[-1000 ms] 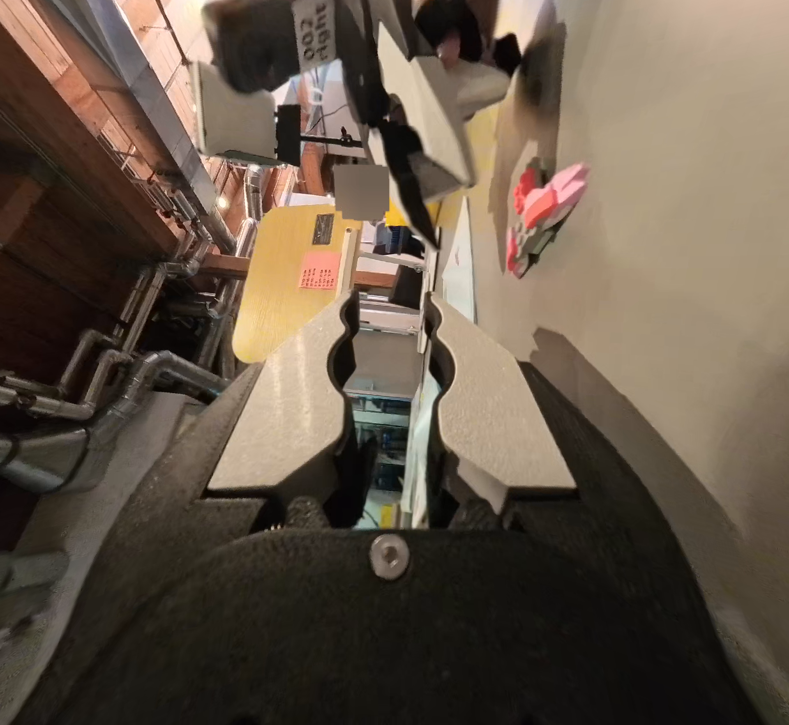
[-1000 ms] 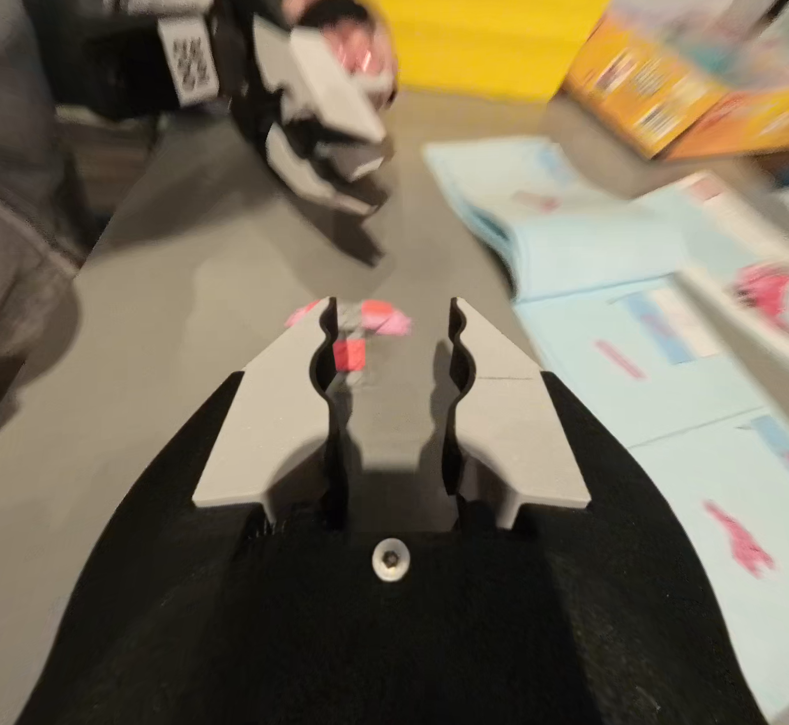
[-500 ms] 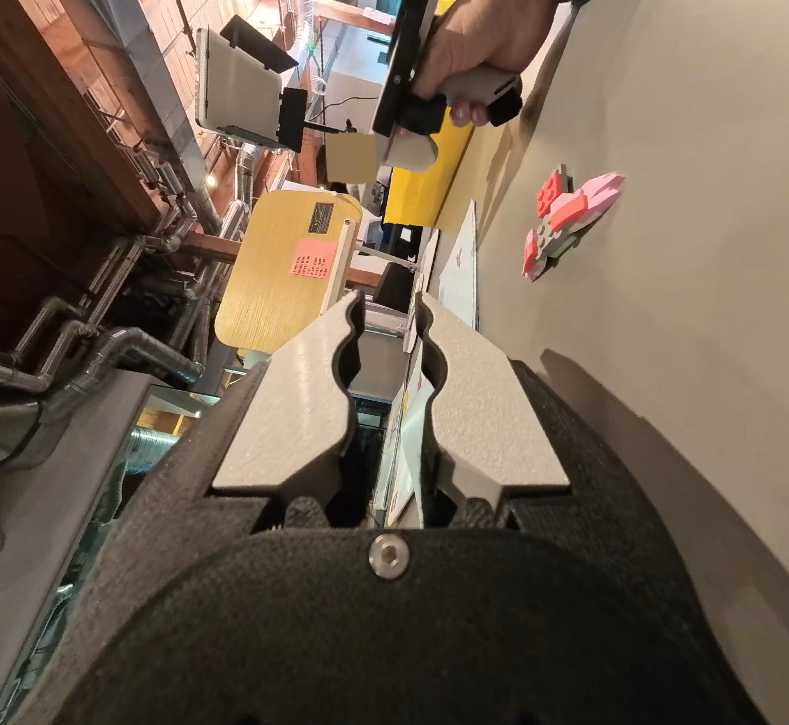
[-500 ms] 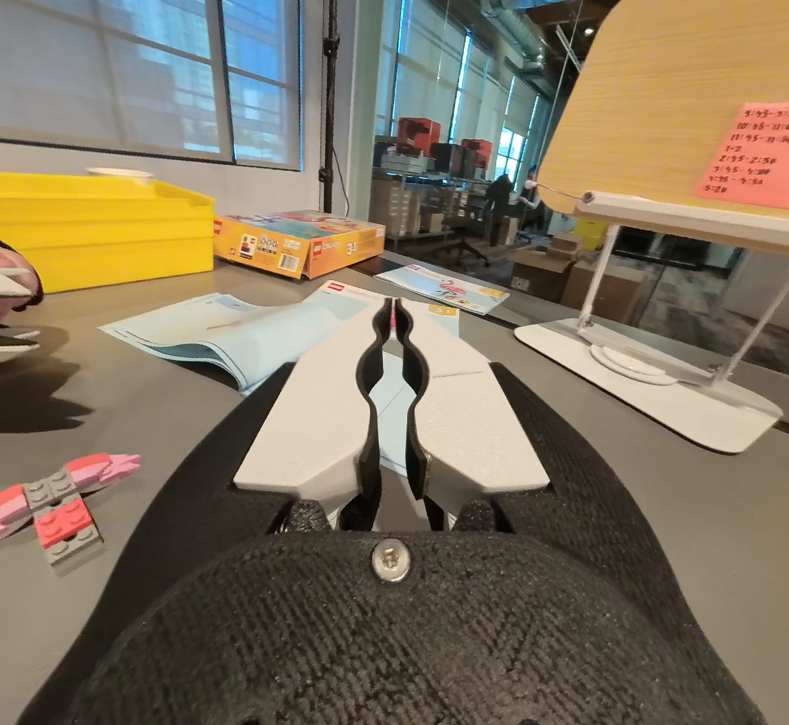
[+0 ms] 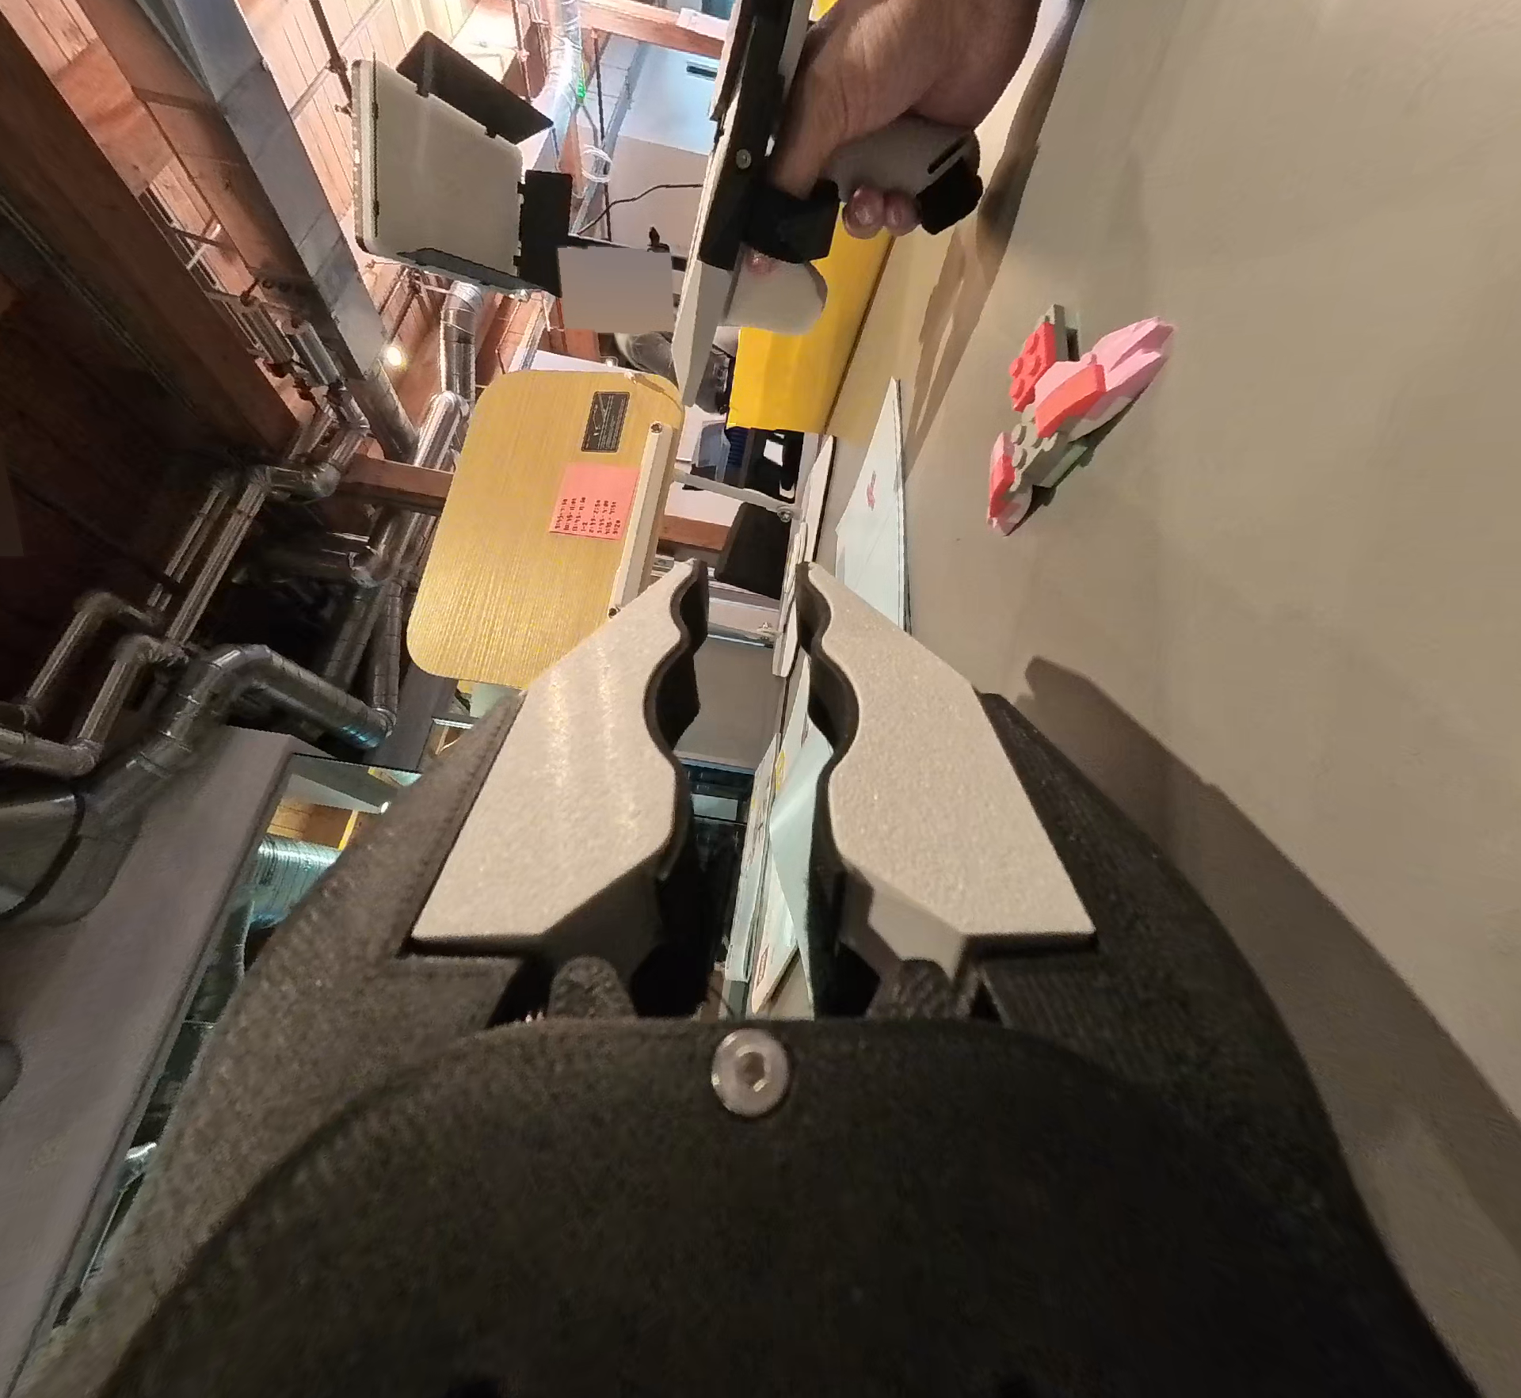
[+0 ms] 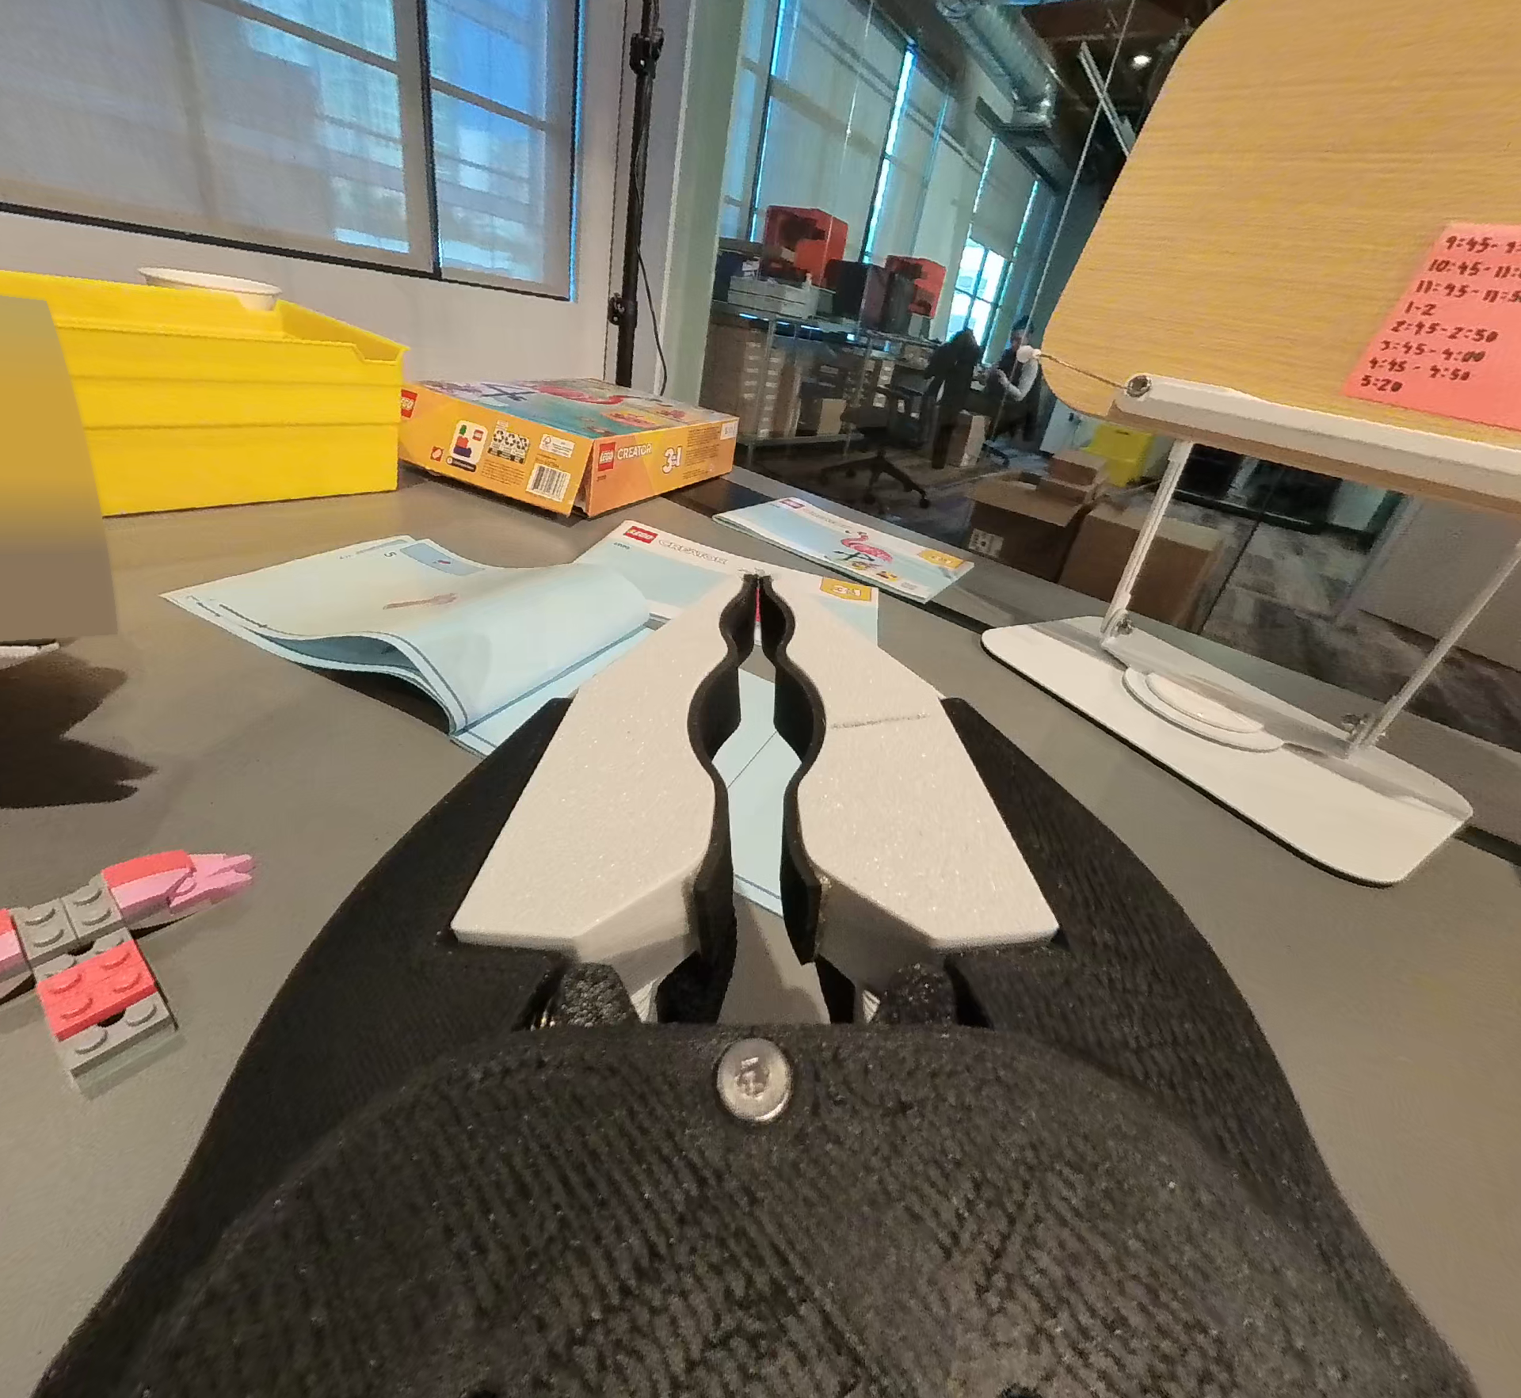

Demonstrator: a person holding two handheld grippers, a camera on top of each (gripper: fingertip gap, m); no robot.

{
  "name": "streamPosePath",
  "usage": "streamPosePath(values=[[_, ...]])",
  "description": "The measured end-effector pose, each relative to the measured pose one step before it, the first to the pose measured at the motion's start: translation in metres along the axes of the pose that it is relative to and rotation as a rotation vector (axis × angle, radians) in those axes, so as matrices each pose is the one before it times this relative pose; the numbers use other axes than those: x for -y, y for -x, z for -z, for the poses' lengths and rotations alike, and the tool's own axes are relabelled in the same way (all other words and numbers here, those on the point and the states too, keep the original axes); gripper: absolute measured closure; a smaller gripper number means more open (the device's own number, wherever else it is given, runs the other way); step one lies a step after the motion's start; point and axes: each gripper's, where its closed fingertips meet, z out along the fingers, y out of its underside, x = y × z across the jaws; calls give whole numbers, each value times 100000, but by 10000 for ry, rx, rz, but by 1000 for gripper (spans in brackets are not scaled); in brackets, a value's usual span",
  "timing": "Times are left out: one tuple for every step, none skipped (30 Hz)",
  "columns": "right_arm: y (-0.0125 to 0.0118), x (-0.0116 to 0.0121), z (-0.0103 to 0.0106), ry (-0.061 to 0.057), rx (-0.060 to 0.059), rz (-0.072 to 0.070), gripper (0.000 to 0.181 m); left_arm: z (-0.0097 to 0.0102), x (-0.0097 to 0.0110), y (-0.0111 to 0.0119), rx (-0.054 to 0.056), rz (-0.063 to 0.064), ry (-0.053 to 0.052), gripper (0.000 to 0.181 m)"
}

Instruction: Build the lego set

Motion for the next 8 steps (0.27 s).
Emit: streamPosePath(values=[[-15,17,11,-11,-10,-7,181,-14,10,-19,-11,2,3,161],[-33,26,14,-9,-24,2,181,-6,15,-24,-12,5,2,161],[-18,20,17,-10,-17,12,181,-15,12,-5,-8,18,-2,161],[-12,20,7,-5,-9,5,181,-12,-8,39,-2,67,13,162],[8,3,2,-1,-3,-4,181,-26,-5,129,24,175,19,162],[-10,-4,-2,-4,-8,1,181,-7,8,178,30,225,2,162],[-16,-21,-13,7,-12,10,181,10,3,177,4,241,1,162],[-27,-33,3,11,-22,16,181,13,-17,222,30,245,14,163]])
